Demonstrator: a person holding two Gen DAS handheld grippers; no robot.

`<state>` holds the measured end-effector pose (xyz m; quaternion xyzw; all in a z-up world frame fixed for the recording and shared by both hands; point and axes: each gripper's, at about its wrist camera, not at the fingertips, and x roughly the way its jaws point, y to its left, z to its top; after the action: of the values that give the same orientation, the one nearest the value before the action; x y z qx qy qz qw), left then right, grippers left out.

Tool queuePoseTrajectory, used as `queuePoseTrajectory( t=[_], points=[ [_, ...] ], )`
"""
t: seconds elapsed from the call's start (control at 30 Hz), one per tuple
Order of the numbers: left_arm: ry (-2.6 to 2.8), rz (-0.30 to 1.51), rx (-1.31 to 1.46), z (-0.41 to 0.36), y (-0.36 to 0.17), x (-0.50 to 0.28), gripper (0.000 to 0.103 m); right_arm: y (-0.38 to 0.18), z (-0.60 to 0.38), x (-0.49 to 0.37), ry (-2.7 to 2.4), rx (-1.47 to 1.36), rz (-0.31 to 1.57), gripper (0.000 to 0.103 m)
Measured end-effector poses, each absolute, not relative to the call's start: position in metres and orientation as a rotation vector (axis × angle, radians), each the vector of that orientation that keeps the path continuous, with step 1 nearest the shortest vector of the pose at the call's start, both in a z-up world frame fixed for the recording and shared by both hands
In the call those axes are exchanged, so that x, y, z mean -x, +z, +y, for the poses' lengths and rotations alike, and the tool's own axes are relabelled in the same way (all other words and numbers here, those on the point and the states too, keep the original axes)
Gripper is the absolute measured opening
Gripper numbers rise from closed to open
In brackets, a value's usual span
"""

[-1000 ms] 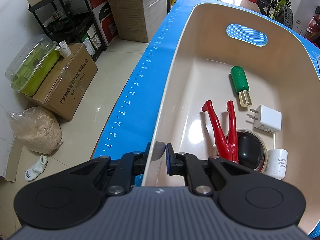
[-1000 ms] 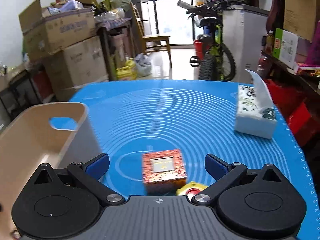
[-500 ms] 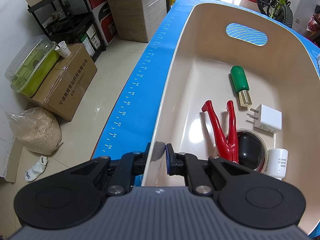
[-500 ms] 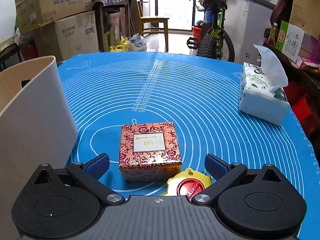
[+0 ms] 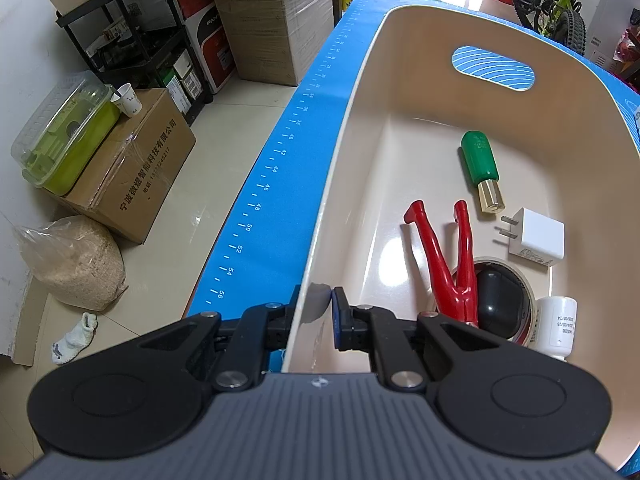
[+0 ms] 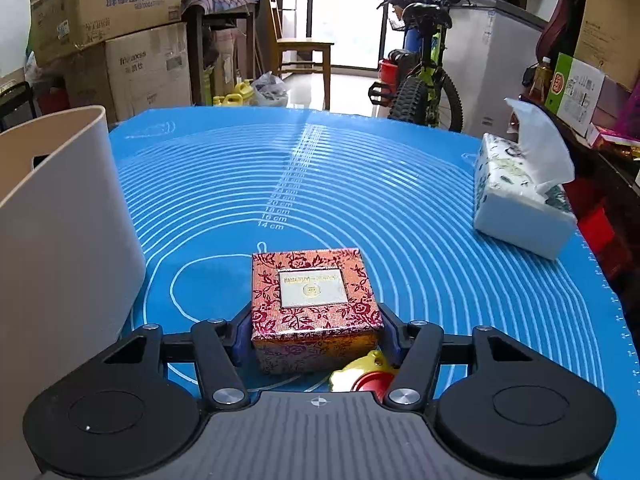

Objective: Organize rigid objects
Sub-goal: 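Move the right tool to the patterned red gift box and grasp it, then carry the gift box into the basket and release it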

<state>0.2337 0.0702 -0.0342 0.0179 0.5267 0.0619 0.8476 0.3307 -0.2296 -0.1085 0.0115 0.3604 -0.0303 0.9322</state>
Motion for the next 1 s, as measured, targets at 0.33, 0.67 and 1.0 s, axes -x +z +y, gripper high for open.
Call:
queuePoseTrajectory(
  t=[0.33,0.67,1.0],
  points=[
    [0.135,1.107,-0.035,0.07,-0.032,-0.234,0.015,-0.072,-0.239,-0.309,-0.081,-0.057,0.653,0.063],
    [0.138,1.108,-0.033,0.07,-0.033,-0.233,0.015,-0.028,-0.249,-0.285,-0.101,-0.106,0.546,0.063],
    [0.138,1.107,-0.034,0.07,-0.033,-0.233,0.015,0.017,-0.221,-0.256,-0.021,-0.105,0.442,0.063]
  ],
)
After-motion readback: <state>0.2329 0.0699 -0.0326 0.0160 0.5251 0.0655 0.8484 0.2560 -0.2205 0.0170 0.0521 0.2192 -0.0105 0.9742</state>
